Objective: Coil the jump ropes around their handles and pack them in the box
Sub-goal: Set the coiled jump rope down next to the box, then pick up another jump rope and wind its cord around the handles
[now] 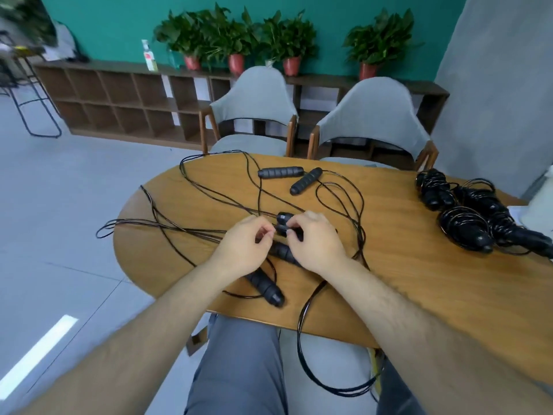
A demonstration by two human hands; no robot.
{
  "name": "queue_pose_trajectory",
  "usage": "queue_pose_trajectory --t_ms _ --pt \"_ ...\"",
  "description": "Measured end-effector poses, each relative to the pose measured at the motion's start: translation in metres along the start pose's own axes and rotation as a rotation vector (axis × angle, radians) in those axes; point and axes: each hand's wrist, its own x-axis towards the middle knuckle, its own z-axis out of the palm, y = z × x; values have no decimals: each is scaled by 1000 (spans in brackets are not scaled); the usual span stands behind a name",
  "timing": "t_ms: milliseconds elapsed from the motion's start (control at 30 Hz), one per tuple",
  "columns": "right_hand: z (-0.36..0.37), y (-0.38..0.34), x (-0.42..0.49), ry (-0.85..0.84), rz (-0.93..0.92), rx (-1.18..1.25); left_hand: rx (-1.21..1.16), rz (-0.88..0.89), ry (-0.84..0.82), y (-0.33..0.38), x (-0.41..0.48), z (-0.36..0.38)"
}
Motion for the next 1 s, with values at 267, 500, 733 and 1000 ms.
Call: queue_pose_trajectory --t_ms 267,500,733,1000 --pt "10 -26 3 -240 -105 -82 156 -30 -187 -34 -22 -13" --pt "22 -27 -5 -273 -1 -262 380 88 -321 -35 -31 -7" --pt "8 -38 -2 -281 157 152 383 211 -64 -36 -31 -11" --pt "-27 -56 10 -254 332 802 -37 -31 238 6 -14 -18"
